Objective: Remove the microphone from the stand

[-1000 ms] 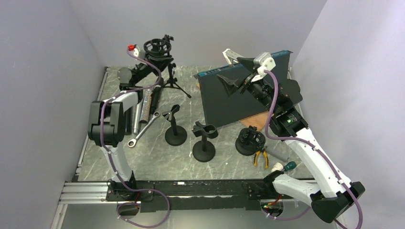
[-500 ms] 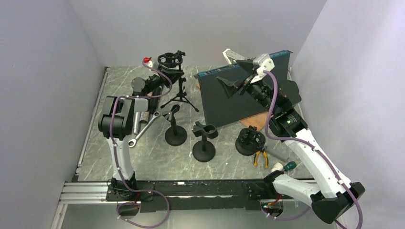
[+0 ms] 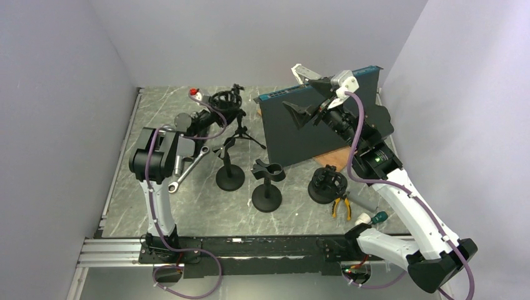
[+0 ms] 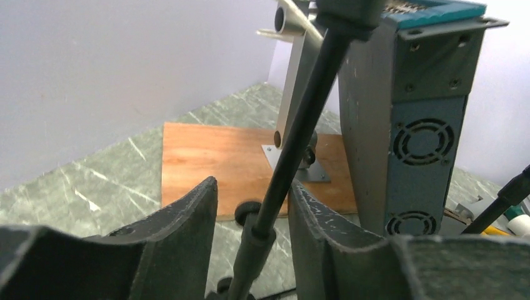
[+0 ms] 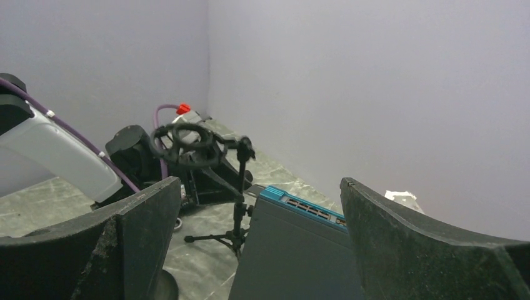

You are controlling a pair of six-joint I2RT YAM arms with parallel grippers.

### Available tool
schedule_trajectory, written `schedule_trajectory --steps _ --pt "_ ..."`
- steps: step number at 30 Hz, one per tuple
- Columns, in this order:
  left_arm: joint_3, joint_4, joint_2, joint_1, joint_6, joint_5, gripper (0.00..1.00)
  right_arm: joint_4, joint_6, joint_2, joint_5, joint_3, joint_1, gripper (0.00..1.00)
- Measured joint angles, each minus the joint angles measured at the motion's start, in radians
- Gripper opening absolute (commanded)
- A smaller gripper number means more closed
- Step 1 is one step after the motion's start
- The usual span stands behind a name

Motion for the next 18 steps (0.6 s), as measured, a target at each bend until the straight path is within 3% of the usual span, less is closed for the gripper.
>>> schedule_trajectory --steps 11,13,18 --pt "-0.18 -0.008 -0.101 0.0 -0.011 -0.101 0.83 0.019 0.026 0.001 -0.011 -0.017 0.0 1.0" --pt "-0.22 -0.007 -0.135 0.005 -0.021 -0.126 0.98 0.021 0.026 0.001 -0.011 -0.022 0.0 1.0" --pt "-0.304 -0.014 -0.2 0.029 -0.072 -0.178 1.0 0.022 0.026 -0.002 -0.011 -0.039 0.0 1.0"
